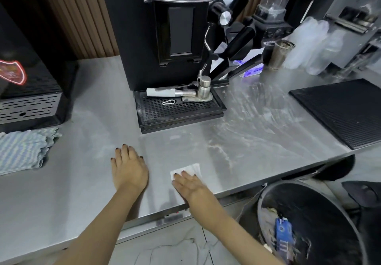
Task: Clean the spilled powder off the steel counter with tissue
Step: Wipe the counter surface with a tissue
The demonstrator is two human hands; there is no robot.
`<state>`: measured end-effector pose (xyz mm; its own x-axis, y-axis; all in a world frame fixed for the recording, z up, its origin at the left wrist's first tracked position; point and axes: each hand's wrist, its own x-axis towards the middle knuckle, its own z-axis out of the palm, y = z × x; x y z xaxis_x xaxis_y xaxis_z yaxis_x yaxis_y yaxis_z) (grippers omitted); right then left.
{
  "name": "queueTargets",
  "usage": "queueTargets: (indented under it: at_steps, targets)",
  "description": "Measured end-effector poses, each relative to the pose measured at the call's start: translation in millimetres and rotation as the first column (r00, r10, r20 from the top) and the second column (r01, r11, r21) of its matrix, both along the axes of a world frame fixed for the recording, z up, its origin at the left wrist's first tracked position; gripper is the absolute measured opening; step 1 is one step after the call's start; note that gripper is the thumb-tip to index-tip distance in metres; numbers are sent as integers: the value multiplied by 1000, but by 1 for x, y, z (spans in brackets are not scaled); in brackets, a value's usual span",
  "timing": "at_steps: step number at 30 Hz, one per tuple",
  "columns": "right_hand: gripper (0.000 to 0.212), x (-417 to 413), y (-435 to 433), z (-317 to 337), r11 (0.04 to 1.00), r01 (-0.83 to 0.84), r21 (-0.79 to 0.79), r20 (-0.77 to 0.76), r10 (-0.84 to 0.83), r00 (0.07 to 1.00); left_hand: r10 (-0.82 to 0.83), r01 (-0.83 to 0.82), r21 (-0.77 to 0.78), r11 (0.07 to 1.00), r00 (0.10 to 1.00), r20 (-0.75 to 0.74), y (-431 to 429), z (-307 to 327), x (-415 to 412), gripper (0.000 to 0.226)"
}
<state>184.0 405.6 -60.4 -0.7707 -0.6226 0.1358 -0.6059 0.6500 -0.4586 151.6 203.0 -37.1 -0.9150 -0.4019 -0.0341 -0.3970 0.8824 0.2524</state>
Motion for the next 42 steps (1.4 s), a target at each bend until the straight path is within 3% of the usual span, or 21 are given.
queueTargets:
  at_steps: [1, 3, 5, 7, 11, 13, 16, 22, 26, 28, 31, 33, 35, 37, 42]
  targets:
    - [63, 4, 7, -9, 999, -25, 21, -68, 27, 997, -25, 25, -5, 1000, 1000, -1, 6, -3, -1, 50]
    - [70, -8, 29, -10, 1000, 14, 14, -38, -13, 999, -47, 47, -23, 999, 999, -8, 8, -8, -2, 53]
    - [68, -37, 56, -7, 989, 130, 63, -32, -129, 991, -43, 42, -37, 998, 999, 0, 5, -9, -2, 54]
    - [59, -59, 85, 12, 960, 276, 54, 67, -279, 958, -40, 41, -38, 998, 999, 12, 6, -9, -2, 54]
    - [68, -64, 92, 42, 880, 474, -5, 124, -470, 874, -32, 32, -41, 999, 999, 9, 7, -9, -2, 54]
    - [67, -47, 51, 29, 924, 377, -70, 103, -369, 924, -30, 30, -32, 999, 1000, -2, 6, -10, -3, 53]
    - [61, -21, -11, 13, 994, 69, -86, 82, -62, 995, -6, 6, 1, 1000, 1000, -14, 5, -10, -5, 52]
    - [57, -85, -46, 26, 993, 101, -61, 123, -93, 988, 18, -18, 0, 1000, 1000, -7, 6, -10, -8, 51]
    - [42, -127, 8, 8, 919, 379, -108, 73, -373, 925, 17, -17, -5, 1000, 1000, 0, 6, -10, -7, 51]
    - [39, -143, 53, 13, 846, 529, -71, 88, -522, 848, 17, -17, -10, 1000, 1000, 1, 7, -9, -7, 51]
    - [30, -147, 70, 31, 794, 607, 33, 21, -607, 794, 21, -21, -22, 1000, 1000, -1, 7, -9, -7, 51]
    - [18, -130, 40, 33, 738, 665, -116, 143, -650, 746, 27, -27, -22, 999, 1000, 0, 8, -9, -6, 51]
    - [34, -105, -7, 29, 928, 357, -106, 75, -350, 934, 21, -21, -27, 999, 1000, -6, 8, -8, -7, 51]
    - [50, -83, -43, 21, 988, 95, -119, 123, -80, 989, 22, -22, -17, 1000, 1000, -3, 8, -8, -8, 51]
    - [45, -114, -66, 24, 988, 76, -132, 125, -59, 990, 25, -25, -31, 999, 1000, 5, 5, -9, -7, 51]
